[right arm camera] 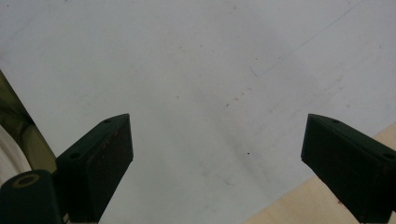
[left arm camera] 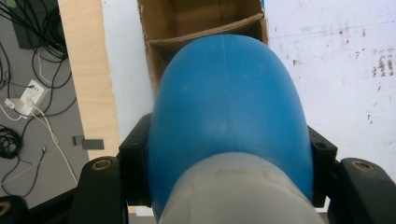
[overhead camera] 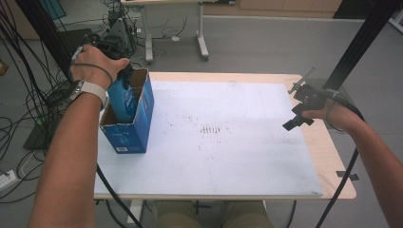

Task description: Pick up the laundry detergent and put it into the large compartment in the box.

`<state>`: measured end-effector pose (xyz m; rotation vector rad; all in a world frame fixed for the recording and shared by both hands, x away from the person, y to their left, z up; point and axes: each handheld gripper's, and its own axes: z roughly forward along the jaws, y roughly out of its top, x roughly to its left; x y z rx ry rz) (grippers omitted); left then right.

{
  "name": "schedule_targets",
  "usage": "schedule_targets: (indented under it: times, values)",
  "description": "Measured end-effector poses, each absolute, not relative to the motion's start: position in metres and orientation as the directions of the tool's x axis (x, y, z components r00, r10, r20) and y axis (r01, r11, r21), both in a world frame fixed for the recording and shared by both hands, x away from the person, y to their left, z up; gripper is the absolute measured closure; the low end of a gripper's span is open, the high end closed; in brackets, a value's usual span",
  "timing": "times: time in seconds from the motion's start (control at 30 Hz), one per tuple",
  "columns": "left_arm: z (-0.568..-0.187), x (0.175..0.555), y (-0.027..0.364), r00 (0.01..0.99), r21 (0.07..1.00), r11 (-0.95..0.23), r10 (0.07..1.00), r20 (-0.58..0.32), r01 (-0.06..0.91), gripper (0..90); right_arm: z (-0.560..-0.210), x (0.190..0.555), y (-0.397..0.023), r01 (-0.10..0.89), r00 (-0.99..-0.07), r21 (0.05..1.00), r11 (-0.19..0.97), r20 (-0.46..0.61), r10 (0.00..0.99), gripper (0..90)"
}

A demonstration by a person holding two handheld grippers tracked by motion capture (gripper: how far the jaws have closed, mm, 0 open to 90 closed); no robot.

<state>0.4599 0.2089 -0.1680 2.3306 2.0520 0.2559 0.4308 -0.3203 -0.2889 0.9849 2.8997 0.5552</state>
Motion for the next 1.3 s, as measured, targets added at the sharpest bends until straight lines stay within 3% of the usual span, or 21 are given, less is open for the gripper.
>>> schedule_targets:
  times: [1.3]
  values:
    - [-0.212, 0.464, 0.218, 0.117, 0.099, -0.127, 0.988, 0.098, 0.987, 37.8, -0.299, 0.433, -0.319, 0.593, -0.795, 0.333, 0.733, 0.104, 0.597, 9.1]
